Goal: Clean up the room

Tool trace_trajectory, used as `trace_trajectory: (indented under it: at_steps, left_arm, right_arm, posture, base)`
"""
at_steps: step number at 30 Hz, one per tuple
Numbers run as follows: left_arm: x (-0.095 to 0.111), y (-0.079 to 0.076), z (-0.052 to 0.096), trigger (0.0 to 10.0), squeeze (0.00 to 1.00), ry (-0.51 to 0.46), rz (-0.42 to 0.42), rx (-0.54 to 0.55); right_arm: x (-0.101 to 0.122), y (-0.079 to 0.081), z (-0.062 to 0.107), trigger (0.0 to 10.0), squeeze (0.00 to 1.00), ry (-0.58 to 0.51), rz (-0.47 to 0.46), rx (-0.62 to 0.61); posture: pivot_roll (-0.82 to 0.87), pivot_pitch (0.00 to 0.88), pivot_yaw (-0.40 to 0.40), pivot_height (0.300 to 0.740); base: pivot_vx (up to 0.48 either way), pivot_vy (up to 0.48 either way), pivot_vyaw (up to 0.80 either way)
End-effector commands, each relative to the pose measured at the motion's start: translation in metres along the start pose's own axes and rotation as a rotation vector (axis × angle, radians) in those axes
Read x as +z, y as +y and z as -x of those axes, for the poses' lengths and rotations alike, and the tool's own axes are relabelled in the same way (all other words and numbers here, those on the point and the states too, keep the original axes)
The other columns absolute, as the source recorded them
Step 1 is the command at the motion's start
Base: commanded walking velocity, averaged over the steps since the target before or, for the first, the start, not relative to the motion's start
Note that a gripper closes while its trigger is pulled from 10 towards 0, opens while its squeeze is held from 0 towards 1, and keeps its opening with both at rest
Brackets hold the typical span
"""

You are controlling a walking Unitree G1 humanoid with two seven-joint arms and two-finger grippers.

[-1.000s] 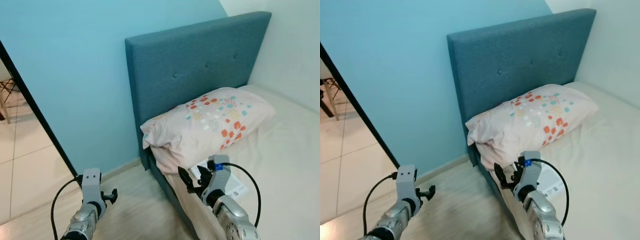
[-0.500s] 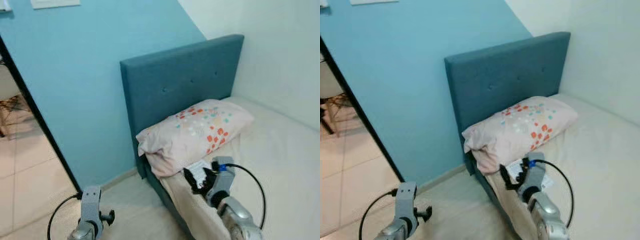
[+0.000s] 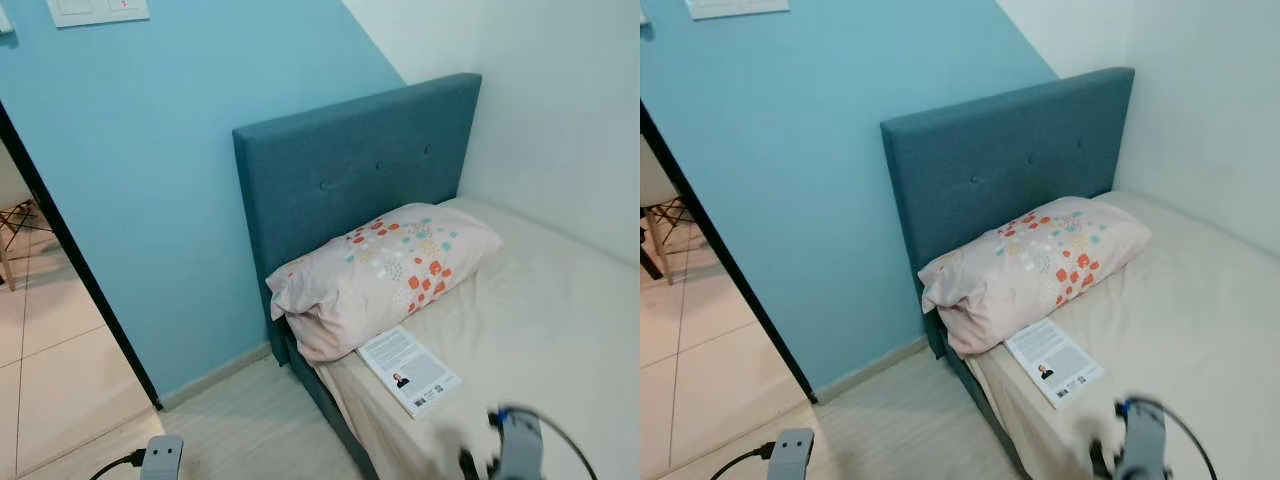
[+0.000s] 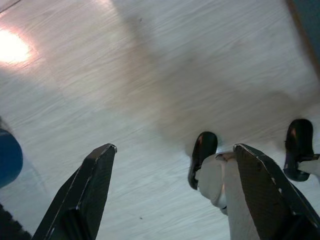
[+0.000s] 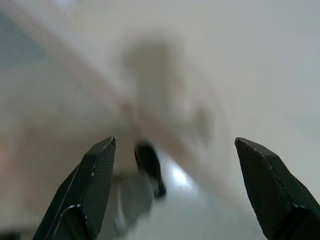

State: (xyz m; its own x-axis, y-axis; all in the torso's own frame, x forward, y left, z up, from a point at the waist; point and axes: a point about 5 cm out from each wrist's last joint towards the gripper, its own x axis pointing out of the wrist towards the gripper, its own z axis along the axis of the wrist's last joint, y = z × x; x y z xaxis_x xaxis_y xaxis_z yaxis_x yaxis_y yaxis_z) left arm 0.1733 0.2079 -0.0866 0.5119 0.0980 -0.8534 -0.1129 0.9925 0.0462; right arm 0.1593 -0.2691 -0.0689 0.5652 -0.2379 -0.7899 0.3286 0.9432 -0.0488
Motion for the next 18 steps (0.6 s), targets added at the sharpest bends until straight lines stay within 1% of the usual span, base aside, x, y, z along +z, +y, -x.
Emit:
trace_trajectory:
  at_steps: [1,2,3,4,5,6,9,13,15,18]
  left_arm:
    - [-0.002,-0.002,0.000,10.0,0.00,0.018,-0.022,-0.001]
    - [-0.002,-0.005,0.000,10.0,0.00,0.019,-0.031,-0.008]
    - [-0.002,-0.005,0.000,10.0,0.00,0.019,-0.031,-0.008]
    - [0.000,-0.007,-0.001,10.0,0.00,0.013,-0.032,-0.017]
    - [0.001,-0.009,-0.001,10.0,0.00,0.010,-0.036,-0.023]
    - [0.002,-0.010,-0.001,10.0,0.00,0.007,-0.032,-0.027]
    - [0.002,-0.012,-0.001,10.0,0.00,0.016,-0.034,-0.031]
    - [0.001,-0.011,-0.001,10.0,0.00,0.023,-0.037,-0.030]
    - [-0.004,-0.009,0.000,10.0,0.00,0.043,-0.043,-0.024]
    - [-0.007,-0.007,0.000,10.0,0.00,0.051,-0.044,-0.021]
  right_arm:
    - [-0.022,0.003,0.002,10.0,0.00,0.071,-0.021,-0.002]
    - [-0.045,0.003,0.007,10.0,0.00,0.143,-0.030,-0.013]
    - [-0.045,0.003,0.007,10.0,0.00,0.143,-0.030,-0.013]
    - [-0.061,0.004,0.011,10.0,0.00,0.194,-0.028,-0.016]
    - [-0.071,0.003,0.013,10.0,0.00,0.233,-0.018,-0.021]
    - [-0.074,0.003,0.014,10.0,0.00,0.254,-0.002,-0.024]
    - [-0.071,0.000,0.013,10.0,0.00,0.265,0.022,-0.027]
    - [-0.070,0.000,0.012,10.0,0.00,0.265,0.028,-0.027]
    - [-0.064,0.001,0.010,10.0,0.00,0.258,0.033,-0.021]
    - [-0.062,0.002,0.009,10.0,0.00,0.256,0.034,-0.021]
  posture:
    - [-0.03,0.000,0.006,0.740]
    - [-0.03,0.000,0.003,0.740]
    - [-0.03,0.000,0.003,0.740]
    - [-0.03,0.000,0.002,0.740]
    - [-0.03,0.000,-0.002,0.740]
    - [-0.04,0.000,-0.003,0.740]
    - [-0.04,0.000,-0.003,0.740]
    - [-0.04,0.000,-0.001,0.740]
    - [-0.05,0.000,0.004,0.740]
    - [-0.05,0.000,0.004,0.740]
  base:
    - [0.000,0.000,0.00]
    - [0.000,0.000,0.00]
    - [0.000,0.000,0.00]
    - [0.000,0.000,0.00]
    - [0.000,0.000,0.00]
    - [0.000,0.000,0.00]
    - [0.000,0.000,0.00]
    - [0.000,0.000,0.00]
    - [-0.343,0.000,0.00]
    - [-0.360,0.000,0.00]
